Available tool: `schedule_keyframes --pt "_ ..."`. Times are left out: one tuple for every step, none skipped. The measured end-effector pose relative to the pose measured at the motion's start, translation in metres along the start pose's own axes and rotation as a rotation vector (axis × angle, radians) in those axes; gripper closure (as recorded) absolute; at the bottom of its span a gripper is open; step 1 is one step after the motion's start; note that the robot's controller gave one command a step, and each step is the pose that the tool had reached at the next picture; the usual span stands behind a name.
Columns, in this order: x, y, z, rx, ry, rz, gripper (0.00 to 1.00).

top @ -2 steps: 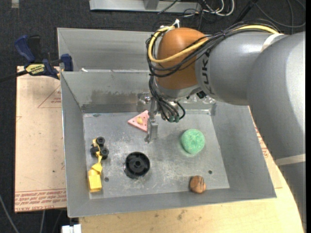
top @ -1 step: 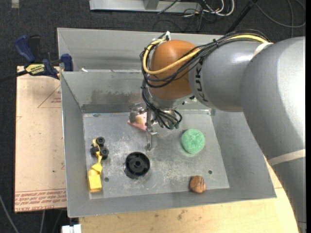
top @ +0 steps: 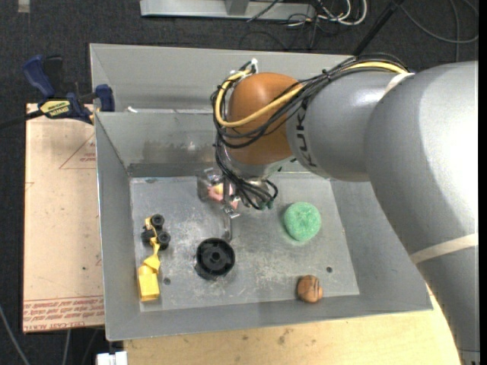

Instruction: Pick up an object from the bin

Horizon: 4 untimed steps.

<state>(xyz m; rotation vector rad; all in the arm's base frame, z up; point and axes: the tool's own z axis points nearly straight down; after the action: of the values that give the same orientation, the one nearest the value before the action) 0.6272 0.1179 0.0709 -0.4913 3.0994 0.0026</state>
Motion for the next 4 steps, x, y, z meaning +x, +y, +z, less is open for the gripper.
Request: schedule_keyframes --pt "0.027 0.014 0.0 0.001 0.0 -0.122 0.0" --pt "0.037 0.028 0.001 0.0 0.002 -0.327 0.0" --pt "0.04 0.035 0.001 -0.001 0.003 -0.487 0.0" --pt "0.066 0.049 0.001 -0.002 0.002 -0.748 0.0"
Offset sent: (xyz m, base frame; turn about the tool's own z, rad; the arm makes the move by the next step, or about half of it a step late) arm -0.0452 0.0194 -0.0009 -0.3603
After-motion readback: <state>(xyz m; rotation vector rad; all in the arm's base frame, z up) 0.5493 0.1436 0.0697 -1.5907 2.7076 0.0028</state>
